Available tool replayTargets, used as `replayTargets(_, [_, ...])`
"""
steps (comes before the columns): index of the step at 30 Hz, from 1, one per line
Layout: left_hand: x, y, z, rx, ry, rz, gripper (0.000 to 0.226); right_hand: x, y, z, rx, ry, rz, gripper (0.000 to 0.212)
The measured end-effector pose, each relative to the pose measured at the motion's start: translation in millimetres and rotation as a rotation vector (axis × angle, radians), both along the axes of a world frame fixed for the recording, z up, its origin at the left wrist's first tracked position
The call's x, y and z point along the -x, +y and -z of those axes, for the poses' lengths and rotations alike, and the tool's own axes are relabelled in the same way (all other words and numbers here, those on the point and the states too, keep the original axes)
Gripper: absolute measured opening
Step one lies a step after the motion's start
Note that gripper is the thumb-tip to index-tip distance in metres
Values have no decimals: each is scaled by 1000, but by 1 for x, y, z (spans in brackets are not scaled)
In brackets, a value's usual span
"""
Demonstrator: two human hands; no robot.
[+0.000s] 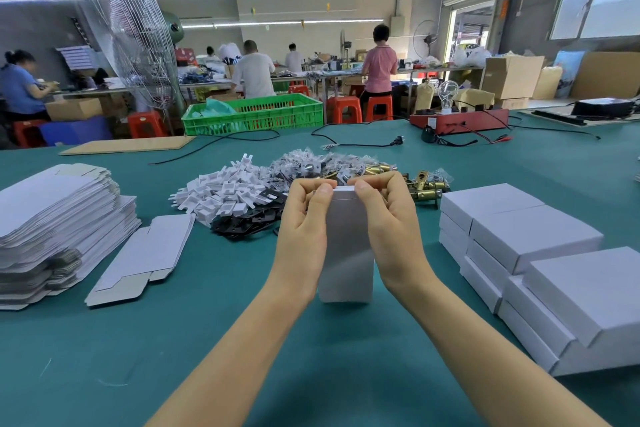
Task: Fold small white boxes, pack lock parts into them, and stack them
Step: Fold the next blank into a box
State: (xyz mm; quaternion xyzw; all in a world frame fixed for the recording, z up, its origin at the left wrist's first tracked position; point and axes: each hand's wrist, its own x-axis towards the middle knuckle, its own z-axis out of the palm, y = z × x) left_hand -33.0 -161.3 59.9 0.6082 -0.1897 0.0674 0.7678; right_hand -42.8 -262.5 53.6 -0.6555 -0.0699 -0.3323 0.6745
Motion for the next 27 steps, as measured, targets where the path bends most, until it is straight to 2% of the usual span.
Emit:
replayTargets(9, [0, 0, 3, -63, 55, -70, 12, 4, 4, -1, 0, 70, -10, 15])
replayTargets(16, [-5, 2, 5, -62, -60, -100, 13, 5, 7, -5, -94, 64, -42, 11])
replayTargets(17, [-5, 2, 4, -63, -101, -118, 15, 6, 10, -4, -106, 63, -51, 6])
replayTargets(19, [-1, 3, 2, -93, -219, -160, 15, 6, 14, 1, -133, 85, -64, 14])
replayTargets(22, [1, 8, 0, -178, -394, -212, 14, 2, 17, 4, -205, 196, -165, 25])
replayTargets(25, [-5, 17, 3, -275, -524, -252, 20, -4, 9, 2, -84, 497, -252, 47])
replayTargets(27, [-10, 22, 8, -358, -601, -262, 24, -8, 5, 8, -111, 673, -370, 55])
